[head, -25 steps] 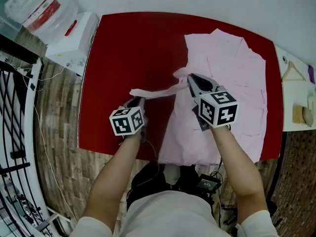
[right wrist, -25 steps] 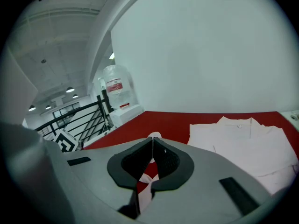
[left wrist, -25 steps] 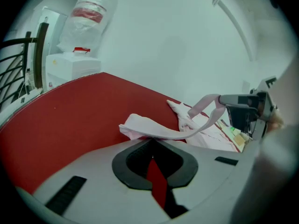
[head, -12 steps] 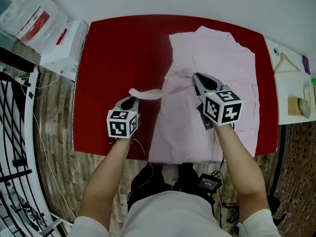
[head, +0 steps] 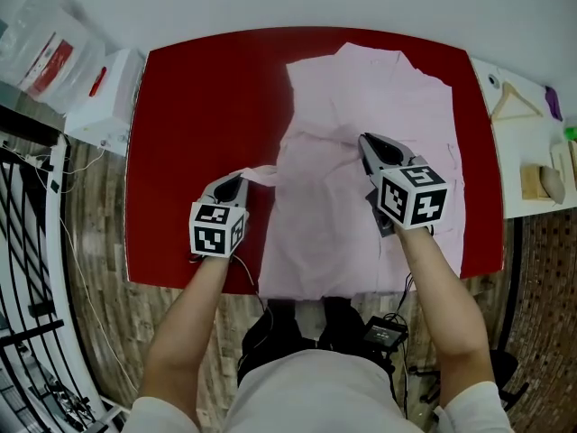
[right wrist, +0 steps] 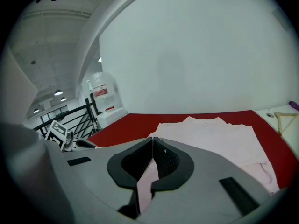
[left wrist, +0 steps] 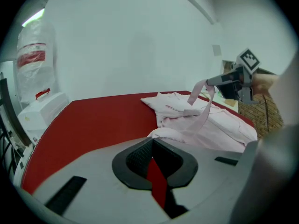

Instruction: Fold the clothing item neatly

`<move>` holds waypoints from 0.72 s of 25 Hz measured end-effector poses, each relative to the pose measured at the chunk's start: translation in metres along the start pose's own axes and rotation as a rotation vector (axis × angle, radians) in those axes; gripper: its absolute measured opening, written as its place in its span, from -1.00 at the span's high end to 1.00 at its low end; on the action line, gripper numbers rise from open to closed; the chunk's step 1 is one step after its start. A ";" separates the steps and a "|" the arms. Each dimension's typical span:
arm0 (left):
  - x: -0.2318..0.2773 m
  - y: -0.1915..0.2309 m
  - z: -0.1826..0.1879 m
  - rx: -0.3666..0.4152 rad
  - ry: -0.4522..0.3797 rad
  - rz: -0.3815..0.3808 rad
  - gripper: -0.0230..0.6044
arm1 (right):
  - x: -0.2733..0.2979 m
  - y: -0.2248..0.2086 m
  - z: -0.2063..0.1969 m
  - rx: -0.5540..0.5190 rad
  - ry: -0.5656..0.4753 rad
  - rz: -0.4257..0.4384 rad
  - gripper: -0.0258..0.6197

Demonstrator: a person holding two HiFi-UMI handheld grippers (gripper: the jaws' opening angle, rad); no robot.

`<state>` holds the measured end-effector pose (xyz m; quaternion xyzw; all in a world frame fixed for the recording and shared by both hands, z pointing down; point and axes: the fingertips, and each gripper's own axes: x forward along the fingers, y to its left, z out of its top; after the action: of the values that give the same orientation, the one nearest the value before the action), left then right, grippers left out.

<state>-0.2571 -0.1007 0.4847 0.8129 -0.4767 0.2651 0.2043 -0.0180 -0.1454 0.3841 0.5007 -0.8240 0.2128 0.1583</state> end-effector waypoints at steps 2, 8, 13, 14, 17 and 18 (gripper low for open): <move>0.003 -0.007 0.007 0.012 -0.008 -0.010 0.91 | -0.005 -0.010 -0.002 0.004 0.002 -0.012 0.86; 0.012 -0.032 0.028 0.033 -0.029 -0.045 0.91 | -0.020 -0.037 -0.006 0.019 -0.002 -0.038 0.86; 0.021 -0.056 0.044 0.025 -0.035 -0.082 0.91 | -0.032 -0.061 -0.006 0.027 -0.009 -0.059 0.86; 0.022 -0.061 0.047 0.020 -0.035 -0.091 0.91 | -0.034 -0.066 -0.006 0.027 -0.011 -0.064 0.86; 0.025 -0.077 0.056 0.009 -0.026 -0.128 0.91 | -0.041 -0.082 -0.006 0.030 -0.016 -0.078 0.86; 0.026 -0.083 0.059 0.007 -0.019 -0.140 0.91 | -0.043 -0.087 -0.006 0.027 -0.016 -0.082 0.86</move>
<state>-0.1599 -0.1141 0.4486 0.8476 -0.4195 0.2439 0.2147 0.0789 -0.1453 0.3855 0.5379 -0.8010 0.2134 0.1536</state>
